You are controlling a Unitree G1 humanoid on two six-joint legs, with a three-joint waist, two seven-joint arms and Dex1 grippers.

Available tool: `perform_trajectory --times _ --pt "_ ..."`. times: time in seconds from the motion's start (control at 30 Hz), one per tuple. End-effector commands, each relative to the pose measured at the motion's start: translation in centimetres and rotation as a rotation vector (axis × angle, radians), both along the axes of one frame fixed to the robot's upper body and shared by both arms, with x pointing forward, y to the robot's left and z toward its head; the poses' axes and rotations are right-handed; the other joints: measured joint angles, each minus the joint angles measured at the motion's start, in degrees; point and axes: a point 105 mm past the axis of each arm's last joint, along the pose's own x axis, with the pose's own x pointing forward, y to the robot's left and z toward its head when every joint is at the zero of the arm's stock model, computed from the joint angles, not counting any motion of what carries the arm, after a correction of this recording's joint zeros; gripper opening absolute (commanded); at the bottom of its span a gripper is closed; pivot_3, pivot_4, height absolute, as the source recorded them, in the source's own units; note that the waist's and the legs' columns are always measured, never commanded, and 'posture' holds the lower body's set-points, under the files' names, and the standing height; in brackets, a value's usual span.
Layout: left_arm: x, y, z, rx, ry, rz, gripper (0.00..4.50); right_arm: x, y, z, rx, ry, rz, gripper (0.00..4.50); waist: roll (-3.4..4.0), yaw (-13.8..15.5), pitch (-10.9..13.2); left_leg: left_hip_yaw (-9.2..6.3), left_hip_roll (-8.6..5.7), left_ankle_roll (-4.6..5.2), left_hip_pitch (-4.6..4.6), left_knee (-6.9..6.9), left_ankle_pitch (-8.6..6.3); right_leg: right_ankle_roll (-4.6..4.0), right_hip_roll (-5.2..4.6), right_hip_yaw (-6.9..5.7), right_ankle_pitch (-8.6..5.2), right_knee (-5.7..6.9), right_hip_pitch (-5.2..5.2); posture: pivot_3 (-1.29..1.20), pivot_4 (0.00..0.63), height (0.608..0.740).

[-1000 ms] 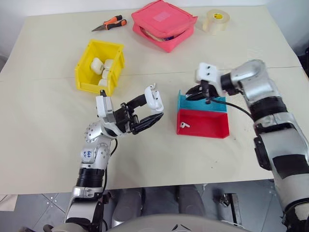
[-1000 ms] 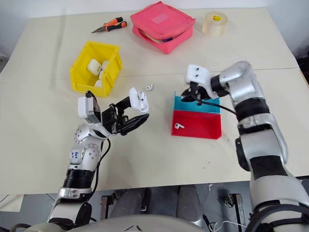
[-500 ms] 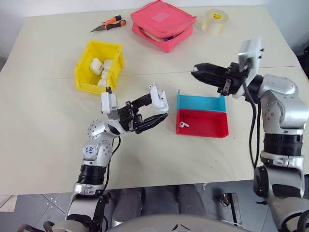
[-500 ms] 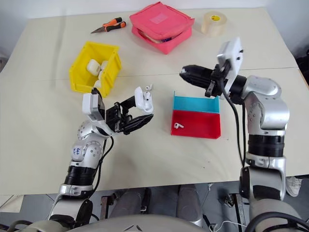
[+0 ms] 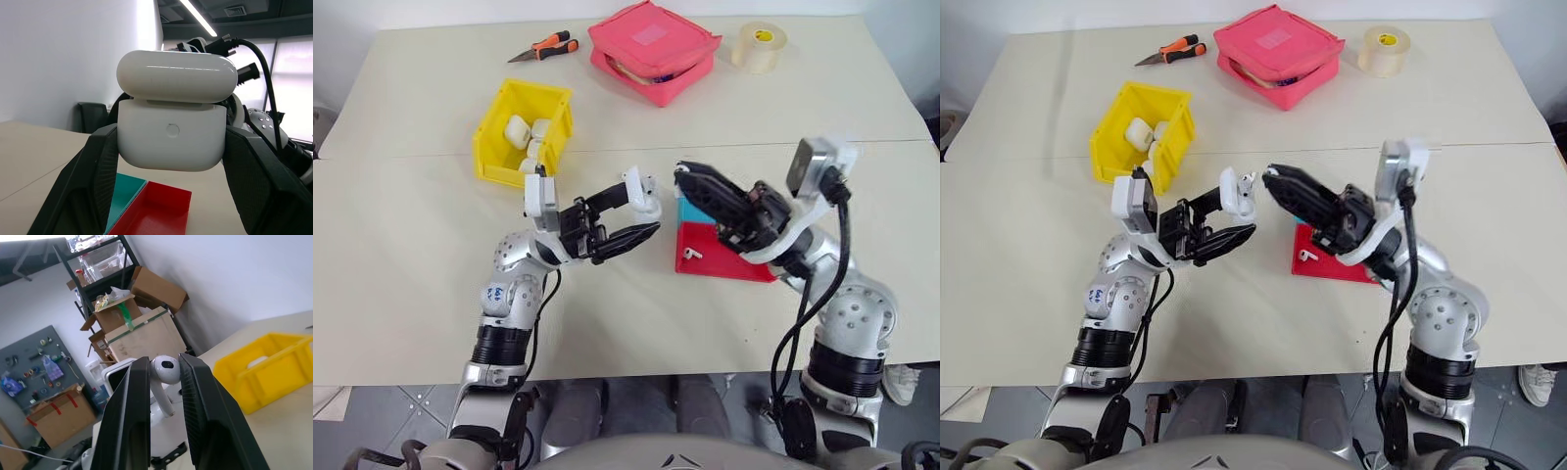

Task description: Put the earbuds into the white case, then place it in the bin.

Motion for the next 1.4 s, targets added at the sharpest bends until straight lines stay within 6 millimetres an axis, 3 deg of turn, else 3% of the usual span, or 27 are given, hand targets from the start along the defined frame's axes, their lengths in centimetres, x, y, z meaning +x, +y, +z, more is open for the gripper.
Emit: perform_trajectory --times 0.03,0.47,0.87,1.4 --pt "-0.4 -0.2 0.9 -0.027 -0.029 -0.021 2.78 -0.9 0.6 0.9 0.036 -0.041 0.01 0.49 0.0 0.0 0.0 0.0 0.0 0.0 0.01 0.0 0.0 0.0 0.0 0.0 0.0 0.0 0.0 0.0 0.15 0.74" --pt "-0.3 -0.5 1.1 -0.031 -0.029 -0.023 2.78 -1.1 1.8 0.0 0.055 -0.01 0.039 0.49 0.0 0.0 0.0 0.01 -0.01 0.0 0.02 -0.01 0.0 0.0 0.0 0.0 0.0 -0.01 0.01 0.0 0.15 0.74" --pt "0.1 -0.4 1.7 -0.074 -0.028 0.006 2.78 -1.4 2.3 -2.1 0.032 0.055 0.032 0.49 0.0 0.0 0.0 0.01 -0.01 0.01 0.02 -0.01 0.0 0.0 0.0 0.0 0.0 -0.02 0.02 0.0 0.15 0.74" --pt "-0.1 -0.3 1.9 -0.069 -0.065 -0.012 2.78 -1.2 2.2 -4.3 -0.132 0.055 -0.006 0.49 0.0 0.0 0.0 0.03 -0.01 0.01 0.02 -0.02 -0.01 0.0 0.01 0.01 0.0 -0.03 0.02 0.0 0.15 0.74"
